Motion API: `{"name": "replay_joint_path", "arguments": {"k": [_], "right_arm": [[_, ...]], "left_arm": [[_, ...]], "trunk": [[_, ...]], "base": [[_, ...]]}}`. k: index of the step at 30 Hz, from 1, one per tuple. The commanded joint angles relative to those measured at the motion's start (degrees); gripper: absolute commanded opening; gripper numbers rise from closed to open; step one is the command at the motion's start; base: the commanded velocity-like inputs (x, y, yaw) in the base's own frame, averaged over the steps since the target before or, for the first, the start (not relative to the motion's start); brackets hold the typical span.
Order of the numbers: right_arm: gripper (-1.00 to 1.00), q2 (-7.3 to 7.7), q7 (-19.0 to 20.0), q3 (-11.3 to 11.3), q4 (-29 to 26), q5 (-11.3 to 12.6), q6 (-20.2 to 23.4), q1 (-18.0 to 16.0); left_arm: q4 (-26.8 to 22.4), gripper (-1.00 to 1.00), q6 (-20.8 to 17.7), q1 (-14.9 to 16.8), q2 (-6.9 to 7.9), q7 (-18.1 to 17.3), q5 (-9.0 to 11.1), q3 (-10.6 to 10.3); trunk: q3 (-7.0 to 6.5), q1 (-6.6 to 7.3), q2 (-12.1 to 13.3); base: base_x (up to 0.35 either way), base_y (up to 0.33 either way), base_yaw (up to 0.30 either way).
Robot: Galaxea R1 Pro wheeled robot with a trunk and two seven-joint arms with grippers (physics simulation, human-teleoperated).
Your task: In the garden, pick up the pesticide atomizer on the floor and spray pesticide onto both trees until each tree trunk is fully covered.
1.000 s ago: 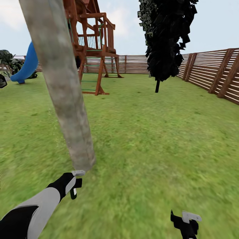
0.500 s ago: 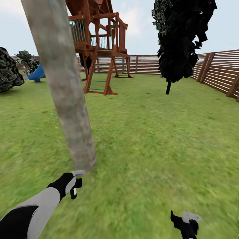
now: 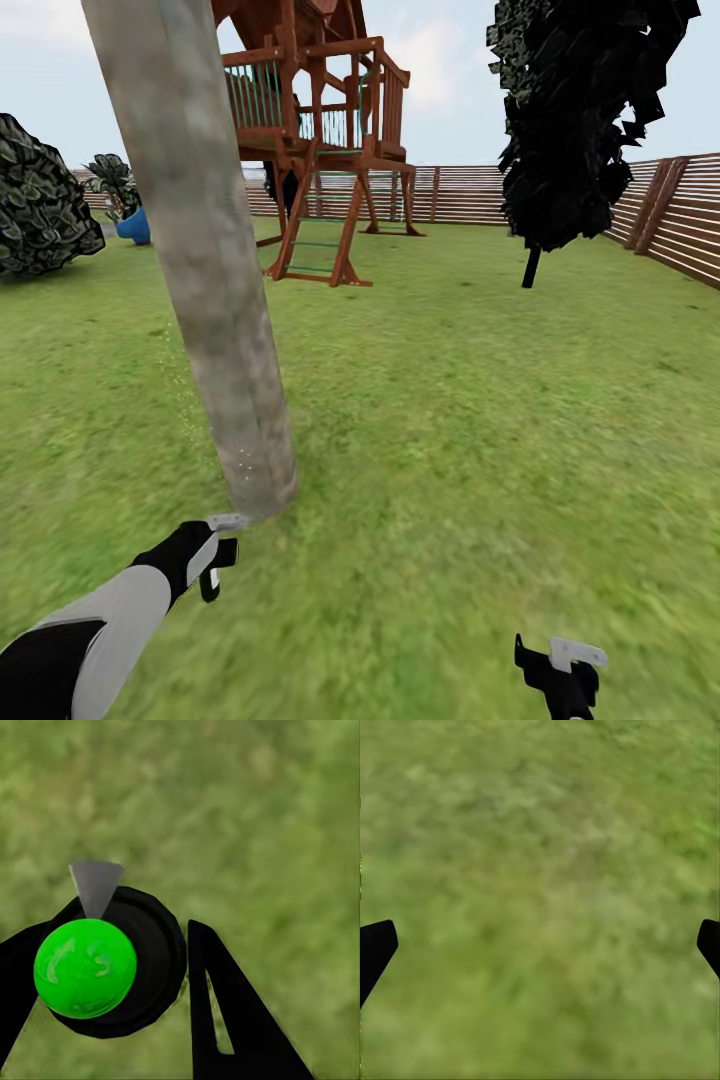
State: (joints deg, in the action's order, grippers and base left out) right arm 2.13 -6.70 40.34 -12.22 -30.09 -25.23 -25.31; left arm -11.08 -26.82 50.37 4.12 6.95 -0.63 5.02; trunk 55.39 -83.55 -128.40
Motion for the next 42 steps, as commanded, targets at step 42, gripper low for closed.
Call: {"name": "replay_joint_path", "arguments": {"k": [42], "right_arm": [[1.00, -0.20, 0.02, -0.08, 0.44, 0.03, 0.00, 0.00]], "left_arm": [[-17.62, -1.00, -15.49, 1.01, 0.74, -14.03, -3.92, -4.32]], "trunk": [[0.00, 0.00, 0.00]], "base": [[-0.049, 0.017, 0.024]]}}
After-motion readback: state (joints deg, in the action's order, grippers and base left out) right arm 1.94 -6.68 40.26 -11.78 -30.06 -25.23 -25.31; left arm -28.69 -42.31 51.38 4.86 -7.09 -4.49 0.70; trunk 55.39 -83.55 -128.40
